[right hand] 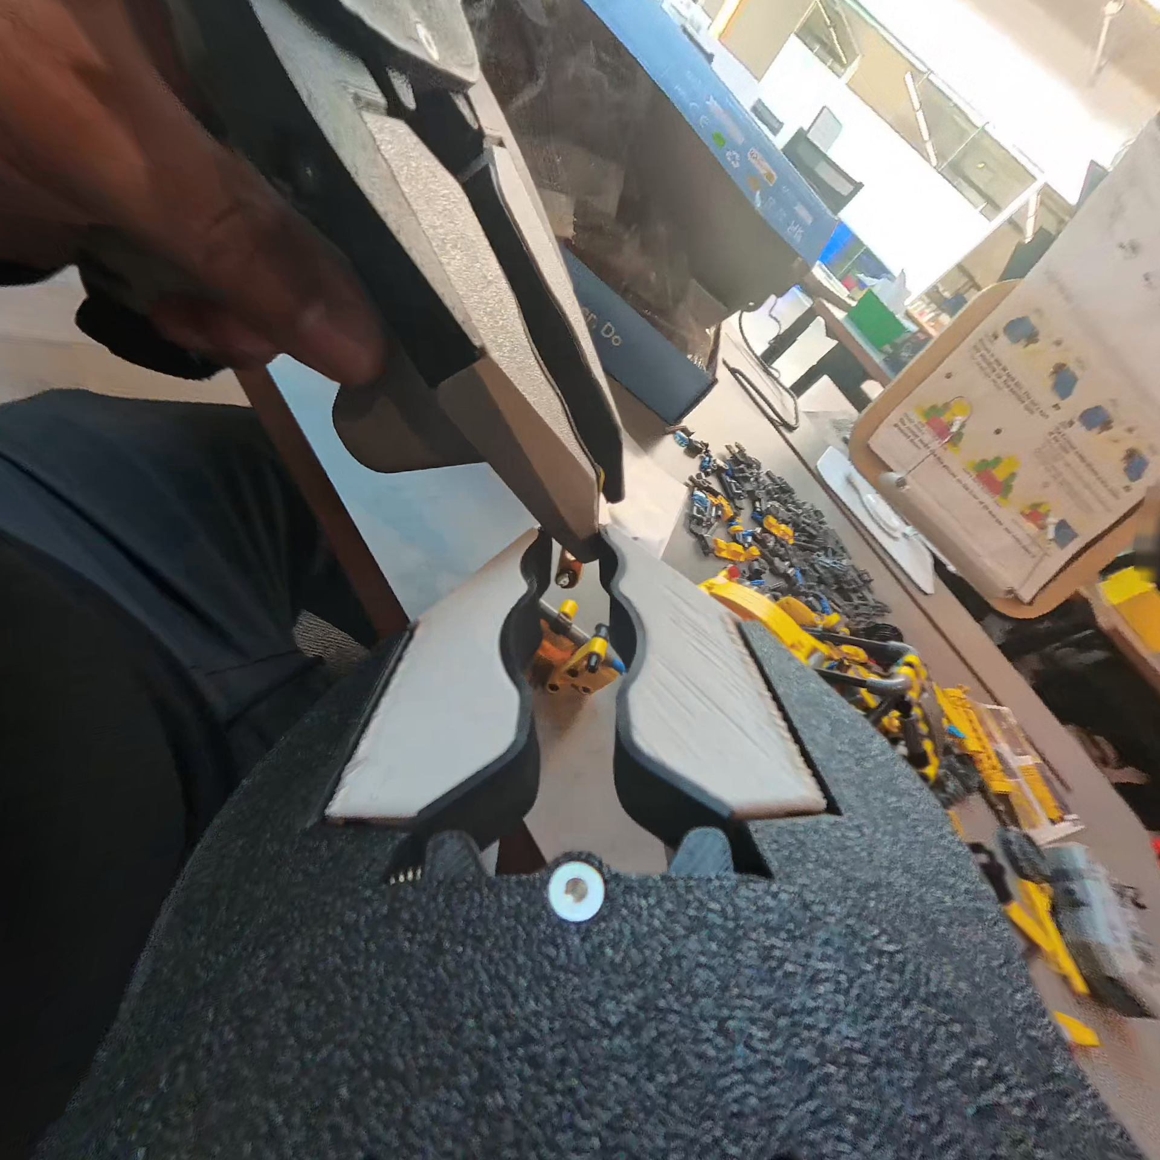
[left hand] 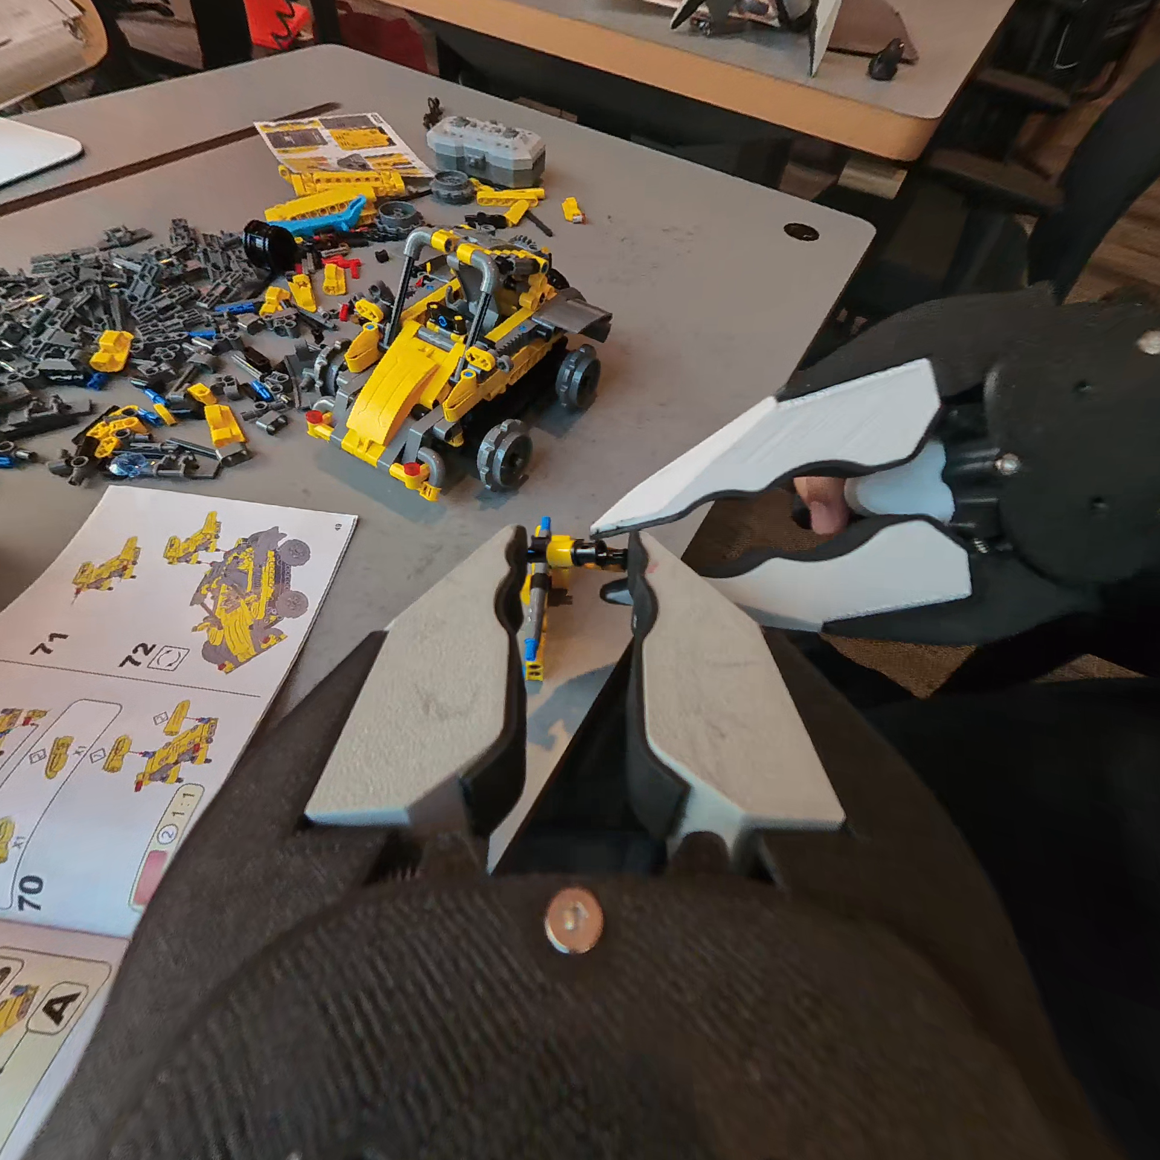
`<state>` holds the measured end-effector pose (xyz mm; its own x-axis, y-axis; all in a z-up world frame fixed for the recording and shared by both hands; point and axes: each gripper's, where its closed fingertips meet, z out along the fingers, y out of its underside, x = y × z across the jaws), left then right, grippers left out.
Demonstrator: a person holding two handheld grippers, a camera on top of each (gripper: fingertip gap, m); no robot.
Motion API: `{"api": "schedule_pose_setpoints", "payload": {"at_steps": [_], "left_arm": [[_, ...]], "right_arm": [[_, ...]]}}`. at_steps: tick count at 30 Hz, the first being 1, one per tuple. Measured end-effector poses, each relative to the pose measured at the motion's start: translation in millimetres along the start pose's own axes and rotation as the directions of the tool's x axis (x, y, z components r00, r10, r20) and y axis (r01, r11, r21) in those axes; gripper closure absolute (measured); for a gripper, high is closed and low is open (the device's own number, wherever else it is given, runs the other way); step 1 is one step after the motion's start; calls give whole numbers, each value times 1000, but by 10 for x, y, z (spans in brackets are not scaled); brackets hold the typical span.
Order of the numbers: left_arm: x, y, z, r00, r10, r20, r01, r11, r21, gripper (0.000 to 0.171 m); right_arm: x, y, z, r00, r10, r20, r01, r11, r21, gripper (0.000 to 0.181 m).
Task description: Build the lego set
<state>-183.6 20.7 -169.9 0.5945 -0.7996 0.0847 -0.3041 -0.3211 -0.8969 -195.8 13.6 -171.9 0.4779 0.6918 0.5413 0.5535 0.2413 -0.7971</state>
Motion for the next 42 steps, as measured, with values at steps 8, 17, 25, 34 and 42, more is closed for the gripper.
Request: {"api": "schedule_pose_setpoints", "payload": {"at_steps": [8, 17, 25, 34, 42], "left_arm": [[85, -46, -18, 996, -61, -62, 63, 998, 21, 142], [59, -60, -135, 996, 79, -51, -82, 995, -52, 125], [108, 3, 40, 991, 17, -131, -19, 1000, -19, 156], [-404, 9, -179, 999, 5, -35, -5, 1000, -20, 142], [-932, -1089, -1706, 973, 203, 108, -204, 979, 5, 145]], "right_arm": [[44, -1, -33, 1000, 11, -20, -10, 1000, 26, 171], [-49, -75, -75, 993, 95, 75, -104, 987, 121, 175], [46, 131, 28, 999, 41, 19, -42, 997, 72, 178], [420, 439, 91, 989, 144, -35, -144, 990, 6, 181], [1842, -963, -1470, 998, -58, -3, 58, 989, 133, 171]]}}
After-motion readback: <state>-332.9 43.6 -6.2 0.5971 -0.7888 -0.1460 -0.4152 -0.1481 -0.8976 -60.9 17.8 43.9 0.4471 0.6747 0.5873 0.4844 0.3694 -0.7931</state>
